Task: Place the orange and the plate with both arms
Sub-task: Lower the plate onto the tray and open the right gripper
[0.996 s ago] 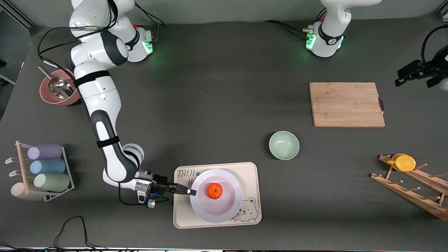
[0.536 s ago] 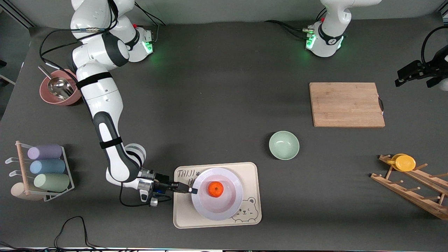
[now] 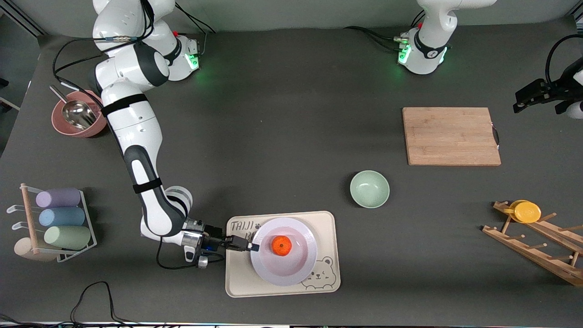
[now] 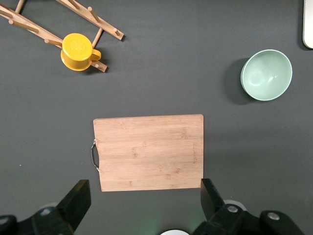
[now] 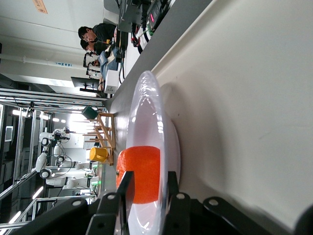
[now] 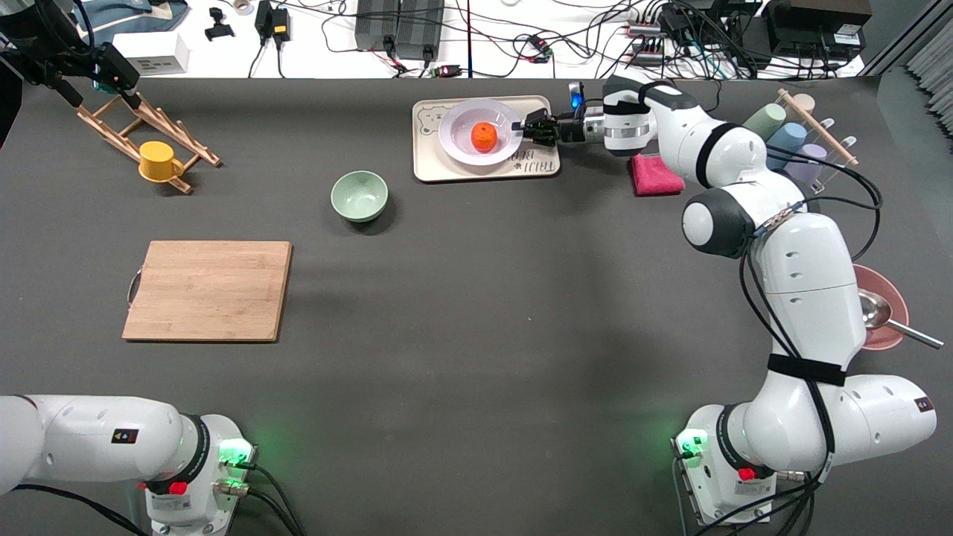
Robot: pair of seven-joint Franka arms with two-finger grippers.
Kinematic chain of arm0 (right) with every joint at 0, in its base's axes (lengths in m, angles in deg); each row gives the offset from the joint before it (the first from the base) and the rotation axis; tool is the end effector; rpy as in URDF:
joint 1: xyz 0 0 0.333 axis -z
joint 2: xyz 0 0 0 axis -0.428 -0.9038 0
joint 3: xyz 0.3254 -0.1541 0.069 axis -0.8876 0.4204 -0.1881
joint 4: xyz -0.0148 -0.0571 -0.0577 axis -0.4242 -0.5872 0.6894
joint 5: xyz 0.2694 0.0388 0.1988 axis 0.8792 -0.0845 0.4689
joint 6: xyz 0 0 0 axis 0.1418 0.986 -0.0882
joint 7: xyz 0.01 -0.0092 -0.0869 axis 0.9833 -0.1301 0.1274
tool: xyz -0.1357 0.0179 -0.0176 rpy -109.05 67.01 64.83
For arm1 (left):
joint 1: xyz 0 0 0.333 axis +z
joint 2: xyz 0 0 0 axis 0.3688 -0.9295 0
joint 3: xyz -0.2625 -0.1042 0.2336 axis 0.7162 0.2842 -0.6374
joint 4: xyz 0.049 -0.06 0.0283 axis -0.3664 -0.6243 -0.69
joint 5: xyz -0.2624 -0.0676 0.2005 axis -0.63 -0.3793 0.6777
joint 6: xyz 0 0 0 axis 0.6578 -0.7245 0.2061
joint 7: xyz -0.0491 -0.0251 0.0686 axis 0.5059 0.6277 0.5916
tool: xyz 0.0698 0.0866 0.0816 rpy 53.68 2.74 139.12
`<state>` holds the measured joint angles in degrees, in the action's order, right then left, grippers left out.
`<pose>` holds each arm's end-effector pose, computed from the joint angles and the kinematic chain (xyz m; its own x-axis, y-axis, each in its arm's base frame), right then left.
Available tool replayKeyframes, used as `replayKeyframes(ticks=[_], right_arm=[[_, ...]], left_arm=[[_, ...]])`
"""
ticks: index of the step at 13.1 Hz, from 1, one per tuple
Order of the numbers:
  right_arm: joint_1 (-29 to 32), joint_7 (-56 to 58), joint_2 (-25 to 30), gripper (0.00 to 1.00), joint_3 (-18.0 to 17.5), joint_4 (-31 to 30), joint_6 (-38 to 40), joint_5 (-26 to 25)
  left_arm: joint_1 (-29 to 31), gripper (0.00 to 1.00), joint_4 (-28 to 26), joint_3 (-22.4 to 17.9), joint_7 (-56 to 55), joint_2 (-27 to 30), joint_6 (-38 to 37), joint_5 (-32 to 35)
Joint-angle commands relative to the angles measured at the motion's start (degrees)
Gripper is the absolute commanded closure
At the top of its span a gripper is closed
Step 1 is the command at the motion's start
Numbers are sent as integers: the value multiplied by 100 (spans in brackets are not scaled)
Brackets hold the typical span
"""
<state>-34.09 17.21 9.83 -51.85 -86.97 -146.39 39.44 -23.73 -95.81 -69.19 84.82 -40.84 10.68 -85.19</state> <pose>0.7528 0.2365 0.1401 0.9741 -0.1863 0.1279 0.0546 -0.3550 -0.9333 0.4337 0.0330 0.6262 0.9980 -0.0496 -0.0396 -0.0494 -0.9988 0.0058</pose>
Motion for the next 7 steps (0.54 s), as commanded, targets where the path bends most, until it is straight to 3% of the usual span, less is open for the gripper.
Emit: replayKeyframes(ticks=[1,7], right_arm=[[-83,4,95,66,15,-19,-230,59],[-101,-374,244,67,260,-63,-310,-723]], left_arm=[[24,0,87,35,-61,-24,-75,74],[24,0,87,35,-69,-24,-101,65]])
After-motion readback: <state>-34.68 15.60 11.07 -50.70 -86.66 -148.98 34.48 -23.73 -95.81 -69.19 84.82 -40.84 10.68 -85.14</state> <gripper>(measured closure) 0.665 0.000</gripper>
